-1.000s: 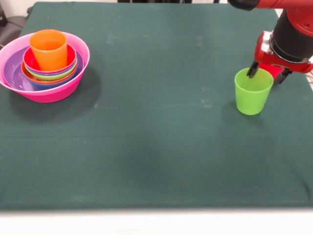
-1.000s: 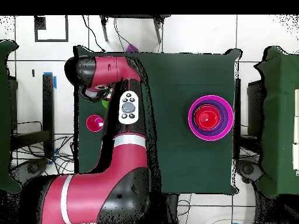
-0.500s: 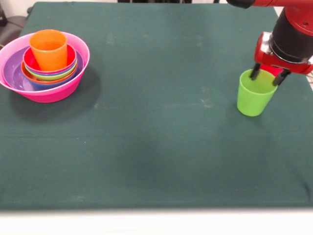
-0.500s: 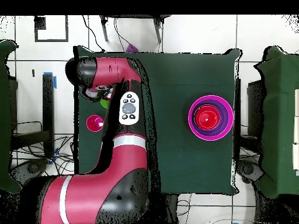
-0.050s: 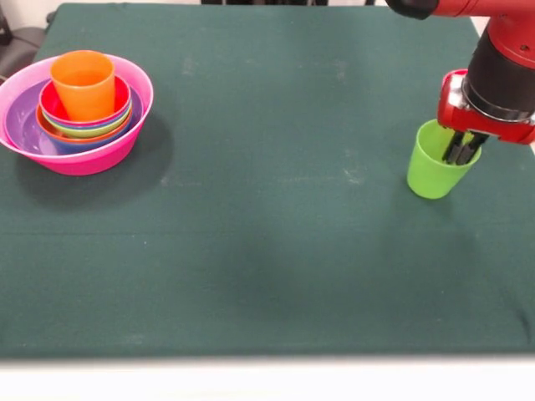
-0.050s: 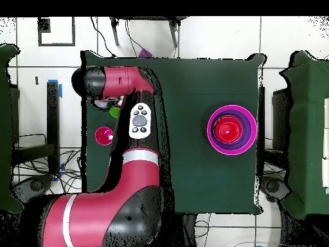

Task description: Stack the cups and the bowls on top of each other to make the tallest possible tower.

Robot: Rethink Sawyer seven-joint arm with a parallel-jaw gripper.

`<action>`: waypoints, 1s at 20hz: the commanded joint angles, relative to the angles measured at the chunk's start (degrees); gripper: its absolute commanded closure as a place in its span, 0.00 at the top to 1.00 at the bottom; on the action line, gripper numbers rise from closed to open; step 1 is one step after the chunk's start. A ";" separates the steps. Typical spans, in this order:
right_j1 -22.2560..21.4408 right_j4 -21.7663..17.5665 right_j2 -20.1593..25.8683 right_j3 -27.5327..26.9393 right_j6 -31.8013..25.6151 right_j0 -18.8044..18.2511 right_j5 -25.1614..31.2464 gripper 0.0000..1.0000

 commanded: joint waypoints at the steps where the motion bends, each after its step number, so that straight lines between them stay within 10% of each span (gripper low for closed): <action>1: 1.28 0.43 1.66 4.93 9.77 0.65 -1.03 0.00; 3: 1.29 0.49 1.67 4.53 9.08 0.49 0.08 0.00; 4: 0.93 0.60 1.51 5.13 9.31 0.50 -0.37 1.00; 20: 2.01 0.74 -0.35 1.04 8.82 0.98 6.35 1.00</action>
